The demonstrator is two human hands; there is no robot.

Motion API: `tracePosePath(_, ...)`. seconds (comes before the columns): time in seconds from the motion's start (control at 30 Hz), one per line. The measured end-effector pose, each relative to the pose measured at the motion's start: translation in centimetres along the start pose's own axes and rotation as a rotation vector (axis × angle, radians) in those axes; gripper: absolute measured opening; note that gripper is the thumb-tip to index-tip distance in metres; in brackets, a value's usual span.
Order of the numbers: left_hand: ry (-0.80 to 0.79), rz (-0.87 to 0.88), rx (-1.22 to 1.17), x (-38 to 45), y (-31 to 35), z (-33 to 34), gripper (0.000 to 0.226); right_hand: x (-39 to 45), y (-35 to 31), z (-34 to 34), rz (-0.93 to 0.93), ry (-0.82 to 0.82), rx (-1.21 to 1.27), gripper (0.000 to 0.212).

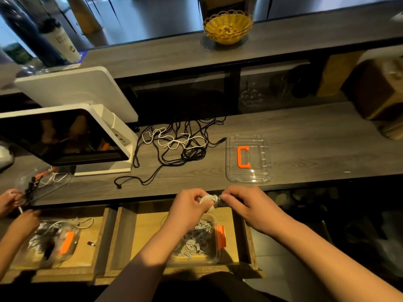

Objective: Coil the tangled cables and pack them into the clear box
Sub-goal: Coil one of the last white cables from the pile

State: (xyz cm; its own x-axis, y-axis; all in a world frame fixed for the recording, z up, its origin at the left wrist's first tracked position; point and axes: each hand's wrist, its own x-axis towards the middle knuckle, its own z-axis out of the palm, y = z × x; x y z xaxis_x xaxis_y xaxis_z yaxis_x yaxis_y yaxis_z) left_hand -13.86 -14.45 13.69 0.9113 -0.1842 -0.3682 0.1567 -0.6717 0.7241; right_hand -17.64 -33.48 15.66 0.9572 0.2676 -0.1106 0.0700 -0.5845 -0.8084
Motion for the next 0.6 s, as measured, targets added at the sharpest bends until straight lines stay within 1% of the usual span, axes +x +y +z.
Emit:
tracePosePath(0.1, -0.132, 0.002, 0.124, -0.4, 0.1, 0.2, 0.011, -0.3, 0.6, 0.7, -0.027, -0.030, -0.077, 0.020)
tracePosePath(0.17, -0.212, 0.024, 0.140, -0.8, 0.5, 0.2, 0.012, -0.3, 0.9, 0.6, -0.035, -0.020, -0.094, 0.019)
tracePosePath(0.23, -0.304, 0.046, 0.124, -1.1, 0.8, 0.1, 0.008, -0.2, 1.1, 0.2, -0.016, -0.010, -0.088, 0.021)
tracePosePath(0.3, -0.392, 0.067, 0.056, -1.4, 0.9, -0.1, 0.006, -0.2, 1.5, -0.3, 0.012, 0.044, -0.063, 0.031)
tracePosePath(0.37, -0.453, 0.088, -0.092, -1.8, 0.8, -0.6, 0.010, -0.2, 1.9, -0.6, 0.046, 0.127, -0.059, 0.046)
tracePosePath(0.43, -0.459, 0.094, -0.277, -2.1, 0.7, -1.0, 0.012, -0.1, 2.2, -0.8, 0.073, 0.178, -0.073, 0.056)
tracePosePath(0.5, -0.417, 0.096, -0.408, -2.3, 0.8, -1.2, 0.011, -0.1, 2.3, -1.0, 0.090, 0.204, -0.066, 0.061)
tracePosePath(0.57, -0.364, 0.081, -0.512, -2.3, 0.9, -1.2, 0.013, -0.2, 2.4, -1.0, 0.096, 0.208, -0.055, 0.057)
tracePosePath(0.6, -0.341, 0.072, -0.561, -2.4, 1.0, -1.1, 0.013, -0.3, 2.4, -0.9, 0.093, 0.198, -0.057, 0.049)
